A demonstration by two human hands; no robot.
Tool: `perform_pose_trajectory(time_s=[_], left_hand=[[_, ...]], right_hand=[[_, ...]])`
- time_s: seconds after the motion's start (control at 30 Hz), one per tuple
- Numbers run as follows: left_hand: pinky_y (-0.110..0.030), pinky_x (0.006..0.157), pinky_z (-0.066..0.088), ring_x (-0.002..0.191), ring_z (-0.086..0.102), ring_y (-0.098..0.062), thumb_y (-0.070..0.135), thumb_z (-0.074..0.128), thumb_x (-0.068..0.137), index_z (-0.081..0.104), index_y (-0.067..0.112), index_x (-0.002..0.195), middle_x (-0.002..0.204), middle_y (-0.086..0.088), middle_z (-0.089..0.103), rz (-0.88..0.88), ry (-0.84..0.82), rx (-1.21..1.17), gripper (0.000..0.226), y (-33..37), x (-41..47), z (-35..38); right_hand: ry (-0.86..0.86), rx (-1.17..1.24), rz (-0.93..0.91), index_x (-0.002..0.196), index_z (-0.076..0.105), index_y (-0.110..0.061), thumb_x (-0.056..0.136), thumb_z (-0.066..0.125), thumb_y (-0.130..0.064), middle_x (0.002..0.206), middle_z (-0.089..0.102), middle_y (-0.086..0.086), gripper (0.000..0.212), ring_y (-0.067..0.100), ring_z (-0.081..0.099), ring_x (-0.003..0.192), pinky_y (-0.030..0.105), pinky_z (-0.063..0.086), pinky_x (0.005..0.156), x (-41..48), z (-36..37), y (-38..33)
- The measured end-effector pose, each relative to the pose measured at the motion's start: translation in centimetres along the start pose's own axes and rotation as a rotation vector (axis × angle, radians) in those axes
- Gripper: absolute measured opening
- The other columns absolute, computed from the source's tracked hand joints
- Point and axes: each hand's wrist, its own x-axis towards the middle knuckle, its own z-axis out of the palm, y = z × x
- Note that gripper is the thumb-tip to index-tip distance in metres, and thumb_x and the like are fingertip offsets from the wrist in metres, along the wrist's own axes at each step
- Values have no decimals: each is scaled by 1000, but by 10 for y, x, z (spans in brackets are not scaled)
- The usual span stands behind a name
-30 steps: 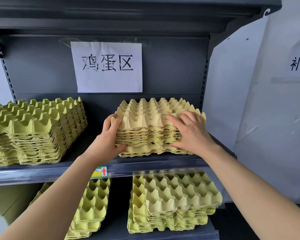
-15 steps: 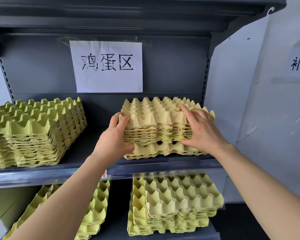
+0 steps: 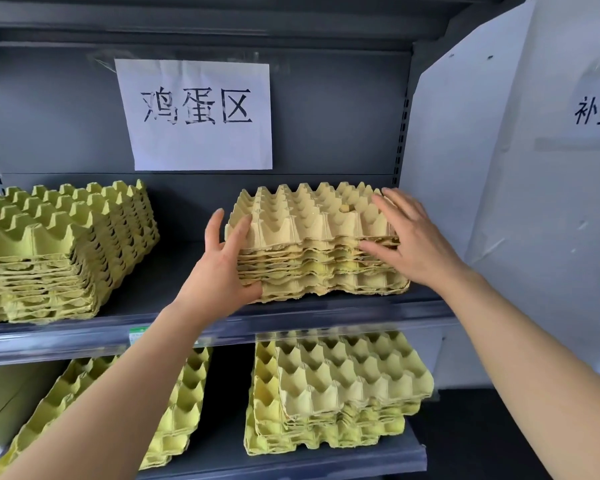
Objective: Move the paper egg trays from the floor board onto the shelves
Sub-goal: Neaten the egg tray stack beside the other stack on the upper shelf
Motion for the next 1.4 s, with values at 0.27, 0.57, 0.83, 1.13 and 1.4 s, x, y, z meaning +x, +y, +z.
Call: perform_pose_trajectory(time_s=[0.27, 0.57, 0.83, 1.13, 1.4], left_hand=[[-31, 79, 54, 94, 55, -17, 22, 78, 68, 30, 20, 142, 150, 8, 14, 23, 18, -26, 88, 20, 23, -20], [-34, 84, 50, 102, 53, -23, 18, 75, 73, 28, 22, 136, 152, 9, 4, -18, 15, -95, 79, 16, -1, 10], [-34, 86, 51, 102, 53, -21, 21, 76, 73, 24, 22, 143, 153, 8, 4, -100, -17, -40, 88, 24, 0, 5], [-35, 83, 52, 98, 58, -28, 26, 77, 72, 26, 23, 140, 154, 2, 6, -145, -5, 25, 85, 33, -7, 8], [-51, 108, 32, 145, 0, -32, 62, 85, 45, -21, 45, 144, 153, 4, -27, -205, 60, 108, 145, 51, -11, 20]], right_hand=[[-124, 301, 353, 143, 36, -21, 62, 48, -85, 146, 38, 8, 103, 26, 39, 130, 44, 37, 106, -5, 0, 32], [-171, 416, 285, 130, 43, -26, 67, 51, -82, 136, 49, 0, 85, 20, 46, 123, 39, 43, 98, -11, 11, 41], [-217, 437, 259, 137, 32, -27, 71, 41, -83, 143, 41, 6, 87, 23, 41, 129, 46, 39, 104, -16, 11, 38], [-269, 333, 244, 140, 24, -17, 86, 44, -63, 146, 34, 13, 74, 28, 38, 130, 38, 37, 99, -23, 10, 34], [-359, 316, 258, 145, 2, -36, 60, 86, -43, 151, 21, 10, 119, 28, 41, 127, 38, 40, 103, -29, 7, 35]])
